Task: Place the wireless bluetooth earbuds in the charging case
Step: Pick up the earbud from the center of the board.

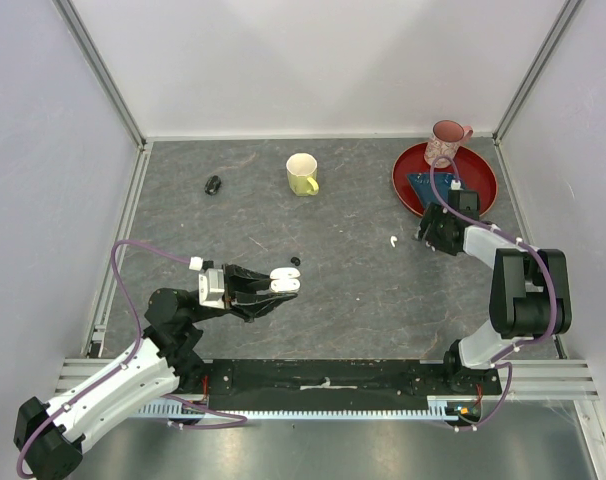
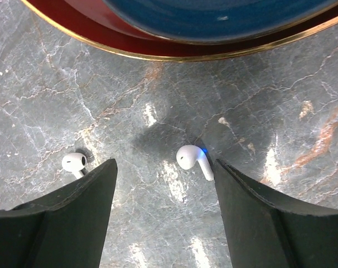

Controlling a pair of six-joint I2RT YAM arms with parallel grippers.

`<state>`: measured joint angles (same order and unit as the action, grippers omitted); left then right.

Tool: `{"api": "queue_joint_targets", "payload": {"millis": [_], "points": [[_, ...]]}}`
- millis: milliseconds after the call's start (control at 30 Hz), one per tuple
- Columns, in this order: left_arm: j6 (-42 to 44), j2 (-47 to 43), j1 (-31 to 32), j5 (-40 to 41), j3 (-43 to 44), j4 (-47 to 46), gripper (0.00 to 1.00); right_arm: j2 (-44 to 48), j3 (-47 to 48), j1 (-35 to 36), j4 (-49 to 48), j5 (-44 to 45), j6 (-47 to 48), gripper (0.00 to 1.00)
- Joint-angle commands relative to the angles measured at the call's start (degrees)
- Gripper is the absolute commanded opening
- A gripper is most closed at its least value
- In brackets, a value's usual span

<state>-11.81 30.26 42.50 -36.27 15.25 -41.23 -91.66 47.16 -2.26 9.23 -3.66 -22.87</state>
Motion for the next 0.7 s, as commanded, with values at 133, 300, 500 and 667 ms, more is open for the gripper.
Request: {"api": "queue_joint_targets", "payload": {"millis": [133, 300, 500, 667], "points": [[0.9, -0.4, 0.1, 0.3, 0.5, -1.8, 0.02, 0.4, -1.1, 0.6, 2.5, -3.9, 0.1, 0.76], [0.5, -0.7, 0.1, 0.6, 0.1, -2.1, 0.02, 0.1, -1.2, 1.5, 2.5, -3.9, -0.1, 0.74], [0.5, -0.6, 0.1, 1.0, 0.0, -2.1, 0.02, 0.5, -1.2, 1.9, 3.2, -1.4, -0.1, 0.73], [0.5, -0.5, 0.1, 1.0, 0.0, -2.2, 0.02, 4.0, -1.0, 1.9, 4.4, 6.4, -0.3, 0.73]]}}
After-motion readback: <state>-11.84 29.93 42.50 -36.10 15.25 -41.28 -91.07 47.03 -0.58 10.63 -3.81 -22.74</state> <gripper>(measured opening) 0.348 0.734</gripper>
